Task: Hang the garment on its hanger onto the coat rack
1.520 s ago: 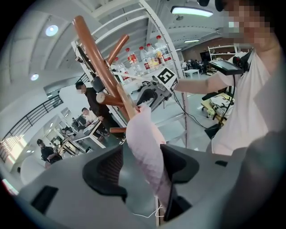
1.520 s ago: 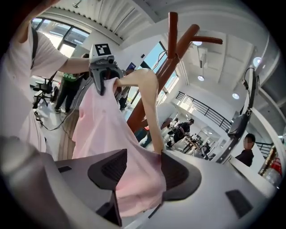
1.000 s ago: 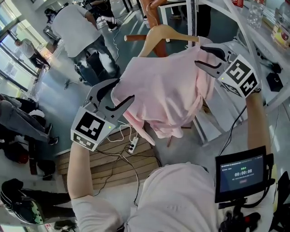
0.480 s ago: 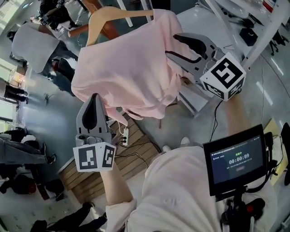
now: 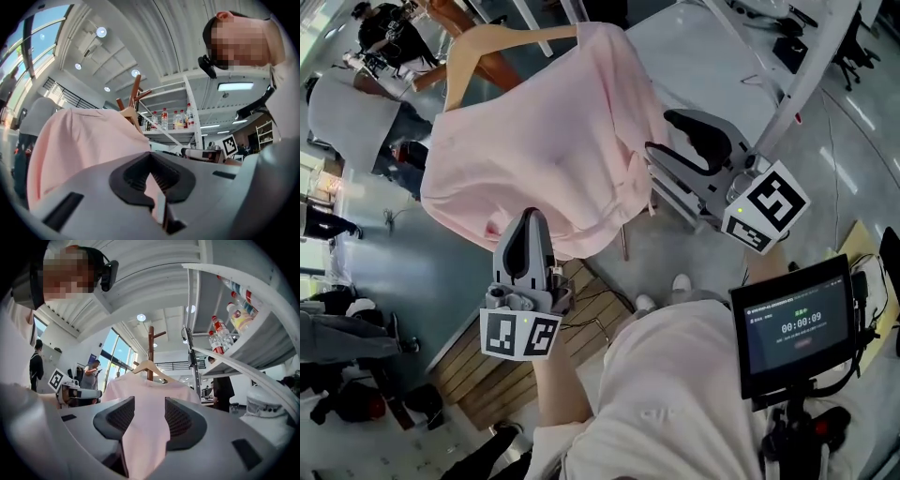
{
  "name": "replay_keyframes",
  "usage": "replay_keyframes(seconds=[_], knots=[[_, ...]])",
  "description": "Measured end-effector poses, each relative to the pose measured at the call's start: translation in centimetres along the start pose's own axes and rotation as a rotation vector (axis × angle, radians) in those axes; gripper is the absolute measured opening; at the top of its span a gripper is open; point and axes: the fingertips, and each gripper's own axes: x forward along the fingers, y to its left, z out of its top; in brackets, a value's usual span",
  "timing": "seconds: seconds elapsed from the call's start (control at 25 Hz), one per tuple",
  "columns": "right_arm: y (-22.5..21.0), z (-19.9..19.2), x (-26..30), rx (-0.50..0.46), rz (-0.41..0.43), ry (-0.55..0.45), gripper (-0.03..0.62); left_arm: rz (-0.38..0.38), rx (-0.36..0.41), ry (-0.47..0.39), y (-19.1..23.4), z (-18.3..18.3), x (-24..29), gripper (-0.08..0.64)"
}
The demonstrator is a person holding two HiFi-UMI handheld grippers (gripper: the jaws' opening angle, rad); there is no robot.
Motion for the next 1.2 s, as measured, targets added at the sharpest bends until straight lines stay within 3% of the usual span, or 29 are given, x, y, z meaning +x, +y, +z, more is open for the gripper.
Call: replay_keyframes(seconds=[0.2,0.4,0.48,0.64,1.2], knots=[[0.8,-1.3,-1.0,0.017,-0.021,0.011,0.213,-0.005,0.012,0.039,-0.5,-1.1,0.4,0.006],[1.6,-1.2,-3.3,0.047,-0.007,-0.022,0.210,-0.019,-0.061,0.052,-1.5,-1.5,0.5,0.006],[1.8,-1.6,-3.8,0.042,-0.013,-0.035,0.139,-0.006,-0.060,0.056,-1.3,-1.8,0.2,0.006],[1.8,-2.0,-2.7,0.083,-0.007,-0.066,0.138,0.005,-0.060,0.056,-0.3,-2.5,0.0,0.006],[2.1,-1.9,-0.7,0.079,0.024,-0.075,0.138,0.008,-0.060,0.070,0.1,-2.8,0.0,0.006]])
